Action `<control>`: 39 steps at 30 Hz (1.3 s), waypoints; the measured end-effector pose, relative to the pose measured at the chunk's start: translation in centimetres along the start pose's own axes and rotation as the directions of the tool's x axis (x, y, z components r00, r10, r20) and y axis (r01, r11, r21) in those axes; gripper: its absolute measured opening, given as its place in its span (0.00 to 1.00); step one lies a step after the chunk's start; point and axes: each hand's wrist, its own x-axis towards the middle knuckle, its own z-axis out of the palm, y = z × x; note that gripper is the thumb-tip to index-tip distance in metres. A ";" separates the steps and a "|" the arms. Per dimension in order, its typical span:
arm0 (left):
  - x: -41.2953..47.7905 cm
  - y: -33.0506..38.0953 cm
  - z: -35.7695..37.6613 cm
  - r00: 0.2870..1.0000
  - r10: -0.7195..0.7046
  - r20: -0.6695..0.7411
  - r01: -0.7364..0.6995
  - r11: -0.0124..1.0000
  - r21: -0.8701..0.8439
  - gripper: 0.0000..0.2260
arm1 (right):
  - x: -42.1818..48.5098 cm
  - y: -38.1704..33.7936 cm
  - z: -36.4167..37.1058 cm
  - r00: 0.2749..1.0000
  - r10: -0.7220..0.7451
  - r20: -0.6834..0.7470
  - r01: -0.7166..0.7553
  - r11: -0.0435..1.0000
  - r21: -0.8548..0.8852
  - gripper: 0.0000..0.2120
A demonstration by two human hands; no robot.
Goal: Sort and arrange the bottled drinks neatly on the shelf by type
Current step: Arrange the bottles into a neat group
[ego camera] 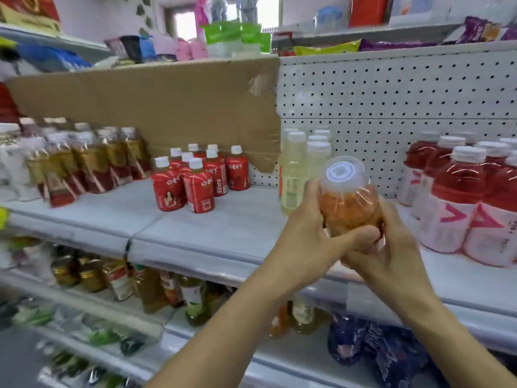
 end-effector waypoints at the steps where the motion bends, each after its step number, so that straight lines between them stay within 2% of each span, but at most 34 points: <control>1: -1.0 -0.1 -2.1 1.000 0.006 -0.006 -0.006 1.000 0.023 0.31 | -0.2 -1.1 1.9 1.000 -0.012 -0.006 0.012 1.000 -0.002 0.35; 6: -6.8 -2.2 -13.7 0.999 0.033 -0.032 -0.026 0.982 0.188 0.35 | -1.6 -6.3 12.8 0.997 -0.066 0.039 0.063 0.995 0.074 0.32; 11: -11.5 -5.5 -23.6 0.993 -0.027 -0.118 0.061 0.952 0.299 0.30 | -2.3 -10.2 22.4 0.995 -0.034 0.097 0.010 0.972 0.235 0.28; 15: -13.6 -8.0 -31.5 0.962 -0.087 -0.258 0.162 0.946 0.282 0.30 | -1.1 -13.3 29.8 0.982 -0.021 0.190 -0.043 0.945 0.325 0.28; 19: -13.2 -12.1 -39.7 0.900 -0.148 -0.410 0.263 0.935 0.239 0.23 | 2.2 -14.7 37.2 0.968 -0.002 0.252 -0.084 0.941 0.328 0.26; 23: -11.3 -16.2 -47.6 0.846 -0.196 -0.496 0.351 0.905 0.241 0.26 | 6.2 -15.3 44.8 0.956 0.055 0.288 -0.155 0.929 0.337 0.22; 26: -9.0 -19.0 -52.8 0.837 -0.220 -0.502 0.377 0.895 0.237 0.30 | 9.0 -15.0 50.5 0.947 0.108 0.302 -0.210 0.920 0.330 0.22; 28: -7.3 -20.3 -55.6 0.844 -0.241 -0.479 0.390 0.888 0.241 0.33 | 10.6 -14.6 53.7 0.944 0.152 0.292 -0.248 0.912 0.326 0.25; 32: -4.2 -22.8 -59.6 0.870 -0.285 -0.403 0.388 0.899 0.202 0.29 | 12.6 -13.9 58.2 0.942 0.208 0.265 -0.286 0.908 0.305 0.25; 34: -2.8 -24.5 -61.1 0.874 -0.310 -0.374 0.383 0.914 0.136 0.37 | 13.3 -13.6 59.7 0.942 0.230 0.243 -0.296 0.911 0.287 0.27; 36: -1.5 -26.0 -62.0 0.860 -0.339 -0.381 0.403 0.910 0.100 0.55 | 13.9 -13.4 60.8 0.940 0.250 0.232 -0.308 0.915 0.262 0.28; 37: -0.7 -26.8 -62.5 0.856 -0.340 -0.389 0.404 0.910 0.094 0.60 | 14.3 -13.3 61.2 0.938 0.256 0.233 -0.312 0.918 0.246 0.29; 39: 1.0 -28.3 -63.4 0.853 -0.339 -0.398 0.380 0.925 0.028 0.68 | 15.0 -13.0 61.6 0.936 0.270 0.227 -0.319 0.923 0.217 0.30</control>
